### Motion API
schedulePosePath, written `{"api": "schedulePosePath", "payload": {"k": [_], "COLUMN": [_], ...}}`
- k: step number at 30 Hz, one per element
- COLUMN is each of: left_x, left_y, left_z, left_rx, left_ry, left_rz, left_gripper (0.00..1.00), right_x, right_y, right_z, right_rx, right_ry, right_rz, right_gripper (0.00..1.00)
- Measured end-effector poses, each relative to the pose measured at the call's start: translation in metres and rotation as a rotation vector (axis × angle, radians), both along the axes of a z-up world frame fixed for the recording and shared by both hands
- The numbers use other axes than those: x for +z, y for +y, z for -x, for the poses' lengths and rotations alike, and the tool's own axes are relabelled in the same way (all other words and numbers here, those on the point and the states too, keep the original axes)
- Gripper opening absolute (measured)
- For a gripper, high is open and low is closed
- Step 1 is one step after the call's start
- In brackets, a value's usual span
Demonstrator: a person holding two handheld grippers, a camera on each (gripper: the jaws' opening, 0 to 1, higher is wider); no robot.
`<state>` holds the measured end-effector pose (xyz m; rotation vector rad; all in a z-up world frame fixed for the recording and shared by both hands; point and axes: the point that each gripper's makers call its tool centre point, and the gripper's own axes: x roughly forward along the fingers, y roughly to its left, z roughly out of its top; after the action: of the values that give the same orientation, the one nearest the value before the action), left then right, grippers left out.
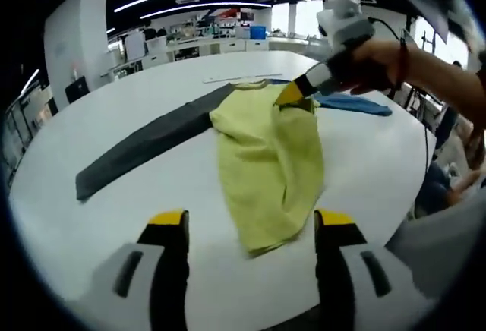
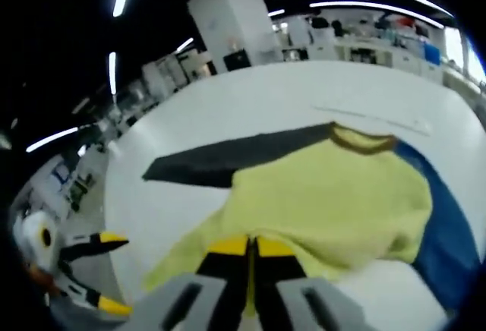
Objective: Fold the garment on the visible template until the final outline fits inside the template.
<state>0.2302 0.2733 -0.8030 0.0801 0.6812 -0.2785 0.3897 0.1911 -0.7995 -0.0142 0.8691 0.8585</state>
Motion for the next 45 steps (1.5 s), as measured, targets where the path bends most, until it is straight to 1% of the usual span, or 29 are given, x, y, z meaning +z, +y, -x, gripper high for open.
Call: {"api": "schedulePosePath", "payload": {"k": [6,10,12,15,18,20,22,23,24,25,26,28,30,31,34,36,40,43,45], "left_x": [-0.004,-0.007,-0.008,-0.009,-0.01,-0.011,-0.013,-0.014,-0.013,-0.012,-0.011,-0.009,-0.008,-0.007,-0.004,-0.003,-0.003,-0.003,-0.005], "left_y": [0.002,0.004,0.004,0.004,0.005,0.005,0.006,0.006,0.006,0.006,0.006,0.007,0.008,0.008,0.01,0.011,0.013,0.013,0.014], "left_z": [0.002,0.002,0.002,0.003,0.003,0.004,0.004,0.004,0.005,0.004,0.004,0.003,0.002,0.001,-0.001,-0.002,-0.005,-0.005,-0.006], "left_rx": [0.007,0.01,0.009,0.009,0.01,0.009,0.01,0.008,0.007,0.006,0.008,0.008,0.005,0.005,0.007,0.007,0.012,0.026,0.028], "left_ry": [0.02,0.029,0.034,0.039,0.044,0.052,0.062,0.062,0.063,0.061,0.056,0.052,0.05,0.049,0.044,0.038,0.04,0.047,0.053], "left_rz": [0.005,0.007,0.005,0.006,0.007,0.005,0.0,-0.001,-0.001,0.0,0.0,-0.001,-0.006,-0.008,-0.011,-0.014,-0.005,0.03,0.038], "left_gripper": [0.63,0.62,0.62,0.62,0.61,0.61,0.6,0.6,0.6,0.6,0.6,0.6,0.6,0.6,0.6,0.6,0.61,0.6,0.59], "right_x": [-0.018,-0.028,-0.037,-0.039,-0.04,-0.038,-0.039,-0.039,-0.036,-0.028,-0.024,-0.018,-0.007,-0.005,0.005,0.008,0.018,0.021,0.02], "right_y": [0.005,0.005,0.005,0.004,0.004,0.003,0.002,0.004,0.004,0.004,0.004,0.004,0.003,0.002,-0.005,-0.009,-0.019,-0.028,-0.034], "right_z": [-0.002,0.001,0.0,0.004,0.006,0.011,0.008,0.004,0.003,0.008,0.009,0.004,0.007,0.005,0.008,0.007,0.013,0.017,0.02], "right_rx": [0.027,0.054,0.062,0.071,0.092,0.112,0.101,0.074,0.067,0.063,0.064,0.067,0.064,0.062,0.049,0.042,0.017,0.014,0.007], "right_ry": [0.027,0.033,0.044,0.042,0.034,0.03,0.037,0.055,0.057,0.049,0.045,0.031,0.012,0.01,0.013,0.009,0.013,0.008,0.011], "right_rz": [0.068,0.12,0.144,0.159,0.172,0.174,0.162,0.135,0.12,0.099,0.09,0.077,0.061,0.052,0.032,0.027,-0.01,-0.01,-0.01], "right_gripper": [0.0,0.0,0.0,0.0,0.0,0.0,0.0,0.0,0.0,0.03,0.06,0.12,0.19,0.22,0.32,0.36,0.41,0.41,0.41]}}
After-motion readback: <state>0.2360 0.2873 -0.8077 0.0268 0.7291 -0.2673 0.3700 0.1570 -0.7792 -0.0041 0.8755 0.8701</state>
